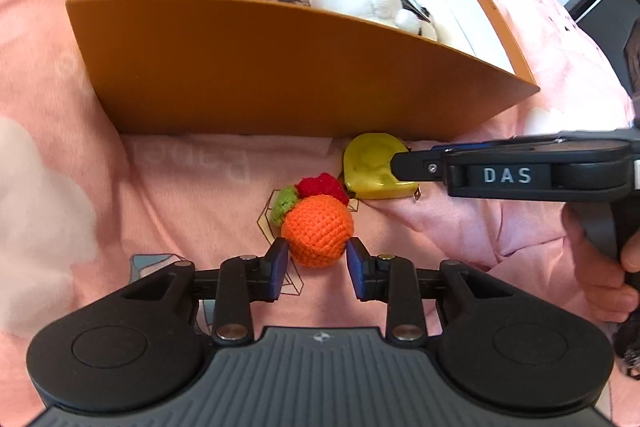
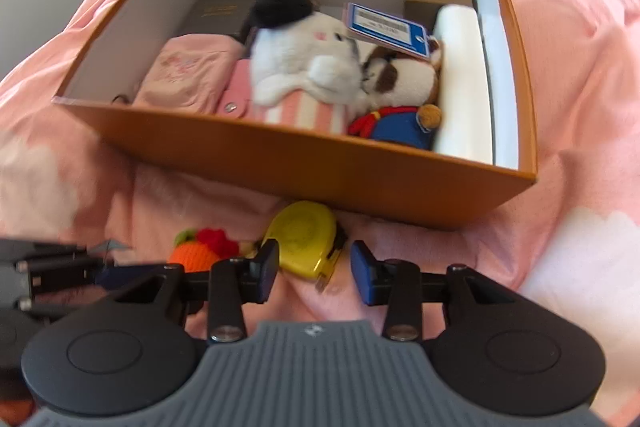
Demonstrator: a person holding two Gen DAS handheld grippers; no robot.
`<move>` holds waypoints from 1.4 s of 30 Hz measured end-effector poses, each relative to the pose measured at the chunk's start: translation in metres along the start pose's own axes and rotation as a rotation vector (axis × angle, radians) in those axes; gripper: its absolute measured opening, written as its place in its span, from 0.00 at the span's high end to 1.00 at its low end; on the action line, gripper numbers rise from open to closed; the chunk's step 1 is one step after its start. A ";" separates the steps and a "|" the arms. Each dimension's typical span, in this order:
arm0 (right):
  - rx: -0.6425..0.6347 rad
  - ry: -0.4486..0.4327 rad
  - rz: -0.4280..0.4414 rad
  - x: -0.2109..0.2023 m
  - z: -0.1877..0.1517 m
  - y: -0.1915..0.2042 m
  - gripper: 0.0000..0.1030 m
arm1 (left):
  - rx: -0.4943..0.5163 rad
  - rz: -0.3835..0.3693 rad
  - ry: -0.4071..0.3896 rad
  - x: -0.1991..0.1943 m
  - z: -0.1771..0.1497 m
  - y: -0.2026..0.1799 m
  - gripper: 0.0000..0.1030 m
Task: Organize objects
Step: 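Grasp the crocheted orange with the left tool while the right grasps the tape measure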
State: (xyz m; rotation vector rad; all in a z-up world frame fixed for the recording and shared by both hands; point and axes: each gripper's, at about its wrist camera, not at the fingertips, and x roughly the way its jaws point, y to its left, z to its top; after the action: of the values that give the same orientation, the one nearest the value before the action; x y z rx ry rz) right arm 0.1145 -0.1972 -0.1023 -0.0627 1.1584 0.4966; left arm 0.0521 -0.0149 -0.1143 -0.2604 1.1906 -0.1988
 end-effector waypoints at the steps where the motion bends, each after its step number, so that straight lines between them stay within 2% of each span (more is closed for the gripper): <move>1: 0.011 0.009 0.006 0.004 0.001 -0.002 0.59 | -0.009 -0.002 0.001 0.000 0.000 0.002 0.59; 2: 0.021 0.017 0.016 0.007 0.001 -0.004 0.59 | -0.021 -0.004 0.000 0.001 0.001 0.003 0.53; 4: 0.039 0.034 0.029 0.014 0.000 -0.006 0.59 | -0.051 -0.008 0.002 0.003 0.004 0.006 0.50; 13: 0.159 0.057 0.123 0.036 0.001 -0.022 0.57 | -0.118 -0.050 0.042 0.023 0.014 0.012 0.46; 20: 0.253 0.062 0.182 0.043 0.000 -0.035 0.57 | -0.177 -0.069 0.042 0.031 0.018 0.017 0.45; 27: 0.202 0.019 0.168 0.030 -0.002 -0.023 0.71 | -0.129 -0.044 0.019 0.035 0.019 0.004 0.48; 34: 0.101 -0.031 0.120 0.006 -0.008 -0.003 0.75 | -0.078 -0.034 -0.013 0.022 0.011 -0.007 0.51; 42: 0.007 -0.087 0.055 -0.025 -0.004 -0.010 0.77 | 0.032 -0.054 -0.081 -0.014 0.012 -0.025 0.51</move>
State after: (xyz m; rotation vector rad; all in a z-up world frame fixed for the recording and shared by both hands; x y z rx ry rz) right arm 0.1080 -0.2155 -0.0840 -0.0031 1.0794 0.5385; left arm 0.0574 -0.0332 -0.0904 -0.2703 1.1004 -0.2518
